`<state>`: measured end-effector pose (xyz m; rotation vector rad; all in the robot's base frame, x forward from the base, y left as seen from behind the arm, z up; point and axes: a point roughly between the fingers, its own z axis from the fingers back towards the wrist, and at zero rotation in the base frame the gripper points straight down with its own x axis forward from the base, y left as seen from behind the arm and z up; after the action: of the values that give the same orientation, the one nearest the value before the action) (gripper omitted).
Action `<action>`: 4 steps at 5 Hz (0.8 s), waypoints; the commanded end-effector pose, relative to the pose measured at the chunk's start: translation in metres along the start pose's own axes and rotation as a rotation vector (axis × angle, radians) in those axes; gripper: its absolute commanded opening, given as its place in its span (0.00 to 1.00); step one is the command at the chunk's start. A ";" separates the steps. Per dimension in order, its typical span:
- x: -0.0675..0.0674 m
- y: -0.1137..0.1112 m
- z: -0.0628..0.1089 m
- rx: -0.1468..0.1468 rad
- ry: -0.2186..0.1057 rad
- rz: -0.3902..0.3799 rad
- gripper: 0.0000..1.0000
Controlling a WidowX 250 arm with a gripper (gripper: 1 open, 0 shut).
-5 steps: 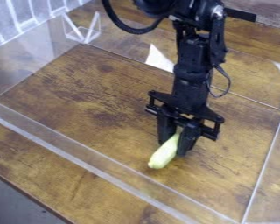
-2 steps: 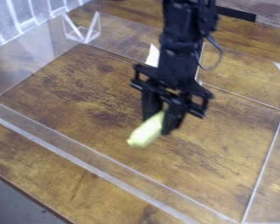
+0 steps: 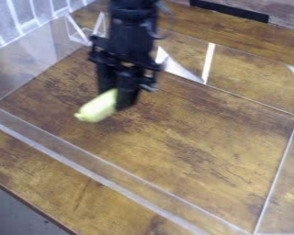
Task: Move the green spoon to the left
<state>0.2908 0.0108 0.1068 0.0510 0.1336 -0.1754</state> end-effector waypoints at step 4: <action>-0.017 0.027 -0.036 0.005 -0.167 -0.360 0.00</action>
<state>0.2711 0.0442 0.0661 0.0035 0.0083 -0.5256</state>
